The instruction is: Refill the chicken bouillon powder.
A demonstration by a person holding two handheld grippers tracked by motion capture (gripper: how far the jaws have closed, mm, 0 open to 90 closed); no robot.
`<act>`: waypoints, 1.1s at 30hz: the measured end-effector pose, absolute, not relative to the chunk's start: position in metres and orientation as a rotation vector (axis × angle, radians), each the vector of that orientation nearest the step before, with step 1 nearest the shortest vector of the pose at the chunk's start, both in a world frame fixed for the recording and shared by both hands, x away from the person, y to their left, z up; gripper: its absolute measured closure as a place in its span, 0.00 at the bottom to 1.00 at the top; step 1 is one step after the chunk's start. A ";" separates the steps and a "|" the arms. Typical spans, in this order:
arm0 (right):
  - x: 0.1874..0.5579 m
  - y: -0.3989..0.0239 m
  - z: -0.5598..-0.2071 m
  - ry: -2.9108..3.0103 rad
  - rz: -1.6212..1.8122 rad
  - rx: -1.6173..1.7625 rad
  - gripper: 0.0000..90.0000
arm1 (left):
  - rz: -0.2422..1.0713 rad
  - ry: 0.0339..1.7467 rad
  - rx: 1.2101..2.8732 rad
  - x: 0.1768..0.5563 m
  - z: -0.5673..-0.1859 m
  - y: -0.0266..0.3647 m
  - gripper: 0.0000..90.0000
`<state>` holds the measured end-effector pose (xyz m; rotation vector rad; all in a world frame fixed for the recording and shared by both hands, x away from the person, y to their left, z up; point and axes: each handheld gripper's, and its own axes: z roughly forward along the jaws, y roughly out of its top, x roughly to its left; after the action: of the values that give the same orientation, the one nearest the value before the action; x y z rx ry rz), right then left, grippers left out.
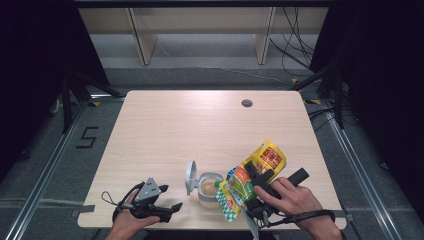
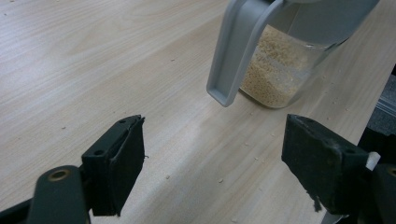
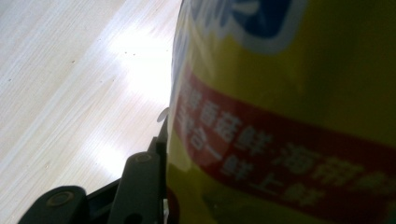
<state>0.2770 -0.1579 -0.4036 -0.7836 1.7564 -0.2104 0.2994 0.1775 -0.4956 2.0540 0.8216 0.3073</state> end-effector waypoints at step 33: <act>0.281 -0.164 -0.400 1.753 -0.177 -0.791 0.67 | 0.311 0.820 2.053 0.299 -0.496 0.177 0.23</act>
<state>0.2808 -0.1643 -0.3998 -0.7914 1.7532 -0.1775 0.2992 0.1767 -0.4955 2.0532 0.8200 0.3110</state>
